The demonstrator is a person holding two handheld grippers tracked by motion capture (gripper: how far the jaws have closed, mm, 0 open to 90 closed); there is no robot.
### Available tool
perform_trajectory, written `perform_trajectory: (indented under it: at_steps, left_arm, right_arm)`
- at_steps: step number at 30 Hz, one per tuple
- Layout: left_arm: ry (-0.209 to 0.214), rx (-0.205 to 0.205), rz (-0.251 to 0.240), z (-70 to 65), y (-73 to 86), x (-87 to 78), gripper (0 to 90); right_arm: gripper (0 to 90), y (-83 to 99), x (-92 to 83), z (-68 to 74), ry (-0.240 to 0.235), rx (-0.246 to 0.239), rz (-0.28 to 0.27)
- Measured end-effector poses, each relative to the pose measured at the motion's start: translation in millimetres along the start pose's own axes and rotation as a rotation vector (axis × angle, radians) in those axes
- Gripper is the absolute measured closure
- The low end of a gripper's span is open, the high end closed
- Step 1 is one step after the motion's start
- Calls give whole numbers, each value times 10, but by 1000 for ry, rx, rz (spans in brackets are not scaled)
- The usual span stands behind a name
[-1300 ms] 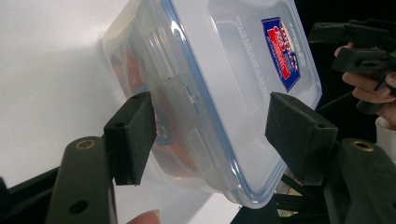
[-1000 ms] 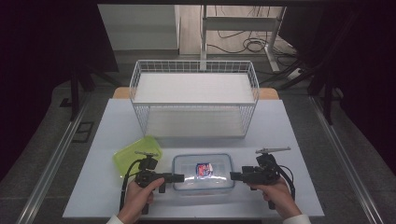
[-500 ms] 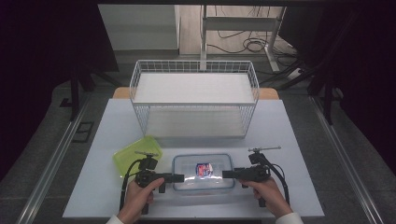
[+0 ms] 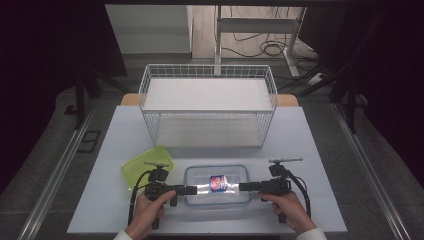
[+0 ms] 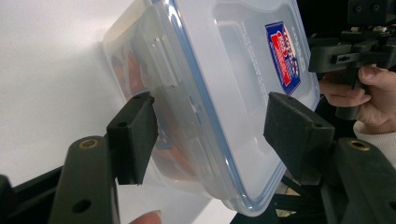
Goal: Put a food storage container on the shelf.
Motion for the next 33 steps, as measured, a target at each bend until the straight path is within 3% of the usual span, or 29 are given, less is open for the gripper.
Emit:
perform_trajectory:
  at_steps: [2,12,16,24,33]
  left_arm:
    - [2,-4,-6,0,-4,-8,361]
    - [19,25,-26,-4,13,-88,427]
    - [45,6,-39,5,28,-108,449]
    - [67,22,-43,2,68,-166,494]
    - [62,25,-52,-8,83,-178,503]
  right_arm:
    - [385,9,-15,5,-13,18,3]
    - [471,46,-85,25,-55,14,-10]
    - [478,56,-94,40,-53,11,-14]
    - [500,70,-115,73,-61,2,-23]
    - [504,84,-118,97,-57,-7,-28]
Point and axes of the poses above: each handheld gripper's, and its own axes: x roughly forward along the jaws, y roughly out of its underside, z roughly to its left, the point moved 7 cm from there along x, roughly forward along the jaws, and after that the axes turned 2 degrees about z, right-handed, at the moved point
